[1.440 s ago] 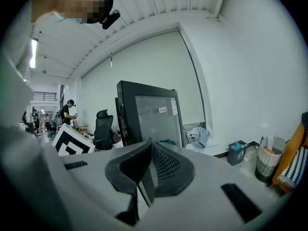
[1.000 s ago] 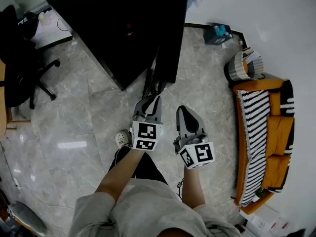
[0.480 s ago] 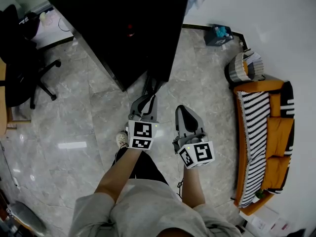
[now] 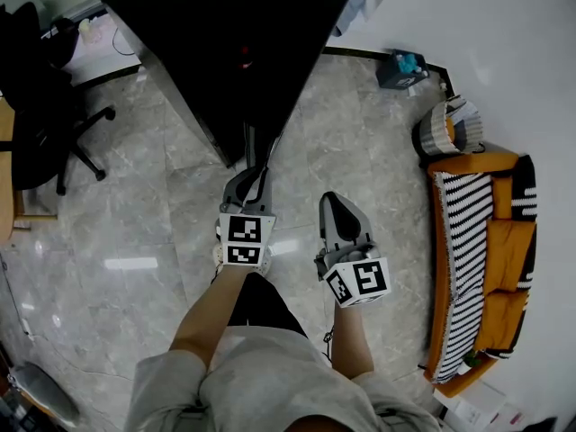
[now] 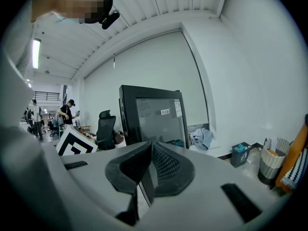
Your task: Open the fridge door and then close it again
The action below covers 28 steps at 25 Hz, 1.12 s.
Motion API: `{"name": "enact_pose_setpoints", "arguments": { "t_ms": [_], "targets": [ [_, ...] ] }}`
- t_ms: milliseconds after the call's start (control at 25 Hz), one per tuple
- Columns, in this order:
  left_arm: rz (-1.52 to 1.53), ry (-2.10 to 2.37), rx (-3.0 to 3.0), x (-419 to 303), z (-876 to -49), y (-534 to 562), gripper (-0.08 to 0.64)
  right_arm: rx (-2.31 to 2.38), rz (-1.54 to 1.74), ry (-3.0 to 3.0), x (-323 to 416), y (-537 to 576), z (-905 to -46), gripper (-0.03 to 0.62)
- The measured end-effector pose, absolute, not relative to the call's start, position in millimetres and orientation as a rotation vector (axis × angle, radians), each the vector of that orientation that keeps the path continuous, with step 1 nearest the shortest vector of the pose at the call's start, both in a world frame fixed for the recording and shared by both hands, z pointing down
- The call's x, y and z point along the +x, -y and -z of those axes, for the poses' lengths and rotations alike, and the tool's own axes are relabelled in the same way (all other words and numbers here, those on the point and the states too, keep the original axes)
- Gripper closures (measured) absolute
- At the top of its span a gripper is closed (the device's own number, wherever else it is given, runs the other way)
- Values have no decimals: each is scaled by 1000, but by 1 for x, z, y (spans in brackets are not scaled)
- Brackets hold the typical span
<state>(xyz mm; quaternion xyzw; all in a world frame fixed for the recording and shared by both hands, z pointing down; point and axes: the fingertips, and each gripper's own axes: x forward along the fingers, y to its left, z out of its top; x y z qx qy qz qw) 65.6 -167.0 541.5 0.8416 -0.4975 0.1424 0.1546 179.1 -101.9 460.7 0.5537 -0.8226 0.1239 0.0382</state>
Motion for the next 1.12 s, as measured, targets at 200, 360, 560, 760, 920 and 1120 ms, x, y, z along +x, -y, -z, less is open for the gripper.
{"name": "enact_pose_setpoints", "arguments": {
  "t_ms": [200, 360, 560, 760, 920, 1120],
  "targets": [
    [-417, 1473, 2384, 41, -542, 178, 529, 1689, -381, 2529, 173, 103, -461, 569],
    [-419, 1510, 2359, 22, -543, 189, 529, 1682, -377, 2533, 168, 105, -461, 569],
    [-416, 1534, 2341, 3, -542, 202, 529, 1677, -380, 2530, 164, 106, -461, 569],
    [-425, 1554, 2327, -14, -542, 213, 529, 1670, -376, 2531, 159, 107, -460, 569],
    [-438, 1567, 2318, -27, -543, 224, 529, 1668, -379, 2525, 155, 111, -462, 569],
    [-444, 1580, 2312, -38, -542, 233, 529, 1666, -383, 2519, 151, 115, -463, 569]
  ]
}}
